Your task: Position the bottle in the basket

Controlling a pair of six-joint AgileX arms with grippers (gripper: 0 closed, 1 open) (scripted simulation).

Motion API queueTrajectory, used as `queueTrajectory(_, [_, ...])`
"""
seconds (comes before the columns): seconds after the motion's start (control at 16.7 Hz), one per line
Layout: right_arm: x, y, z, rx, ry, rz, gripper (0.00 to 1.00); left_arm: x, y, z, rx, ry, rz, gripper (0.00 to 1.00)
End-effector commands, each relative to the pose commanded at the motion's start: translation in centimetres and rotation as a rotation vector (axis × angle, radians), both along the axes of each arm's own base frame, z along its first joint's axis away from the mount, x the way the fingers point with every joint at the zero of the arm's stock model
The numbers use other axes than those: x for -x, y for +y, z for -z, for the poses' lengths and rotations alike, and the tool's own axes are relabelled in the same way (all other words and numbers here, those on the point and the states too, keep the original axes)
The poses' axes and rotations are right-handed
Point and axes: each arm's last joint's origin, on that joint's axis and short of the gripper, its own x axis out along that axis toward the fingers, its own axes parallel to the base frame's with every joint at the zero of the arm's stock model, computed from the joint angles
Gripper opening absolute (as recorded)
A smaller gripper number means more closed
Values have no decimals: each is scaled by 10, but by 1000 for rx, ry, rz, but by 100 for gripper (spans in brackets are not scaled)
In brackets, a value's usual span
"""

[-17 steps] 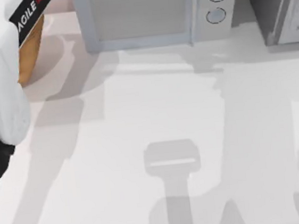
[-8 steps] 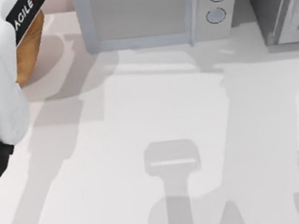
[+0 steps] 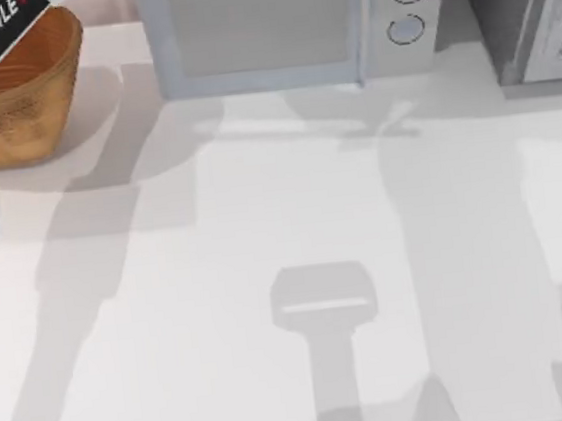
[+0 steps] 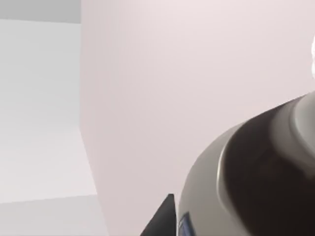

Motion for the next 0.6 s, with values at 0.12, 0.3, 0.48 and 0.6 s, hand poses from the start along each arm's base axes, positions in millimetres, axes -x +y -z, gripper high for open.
queueTrajectory(0.12, [0, 0, 0, 0, 0, 0, 100, -1, 8, 14, 0, 29, -1, 0])
queueTrajectory(0.3, [0, 0, 0, 0, 0, 0, 100, 3, 19, 32, 0, 81, -5, 0])
queueTrajectory(0.48, [0, 0, 0, 0, 0, 0, 100, 7, 25, 41, -1, 111, -9, 0])
queueTrajectory(0.6, [0, 0, 0, 0, 0, 0, 100, 7, 25, 41, -1, 112, -9, 0])
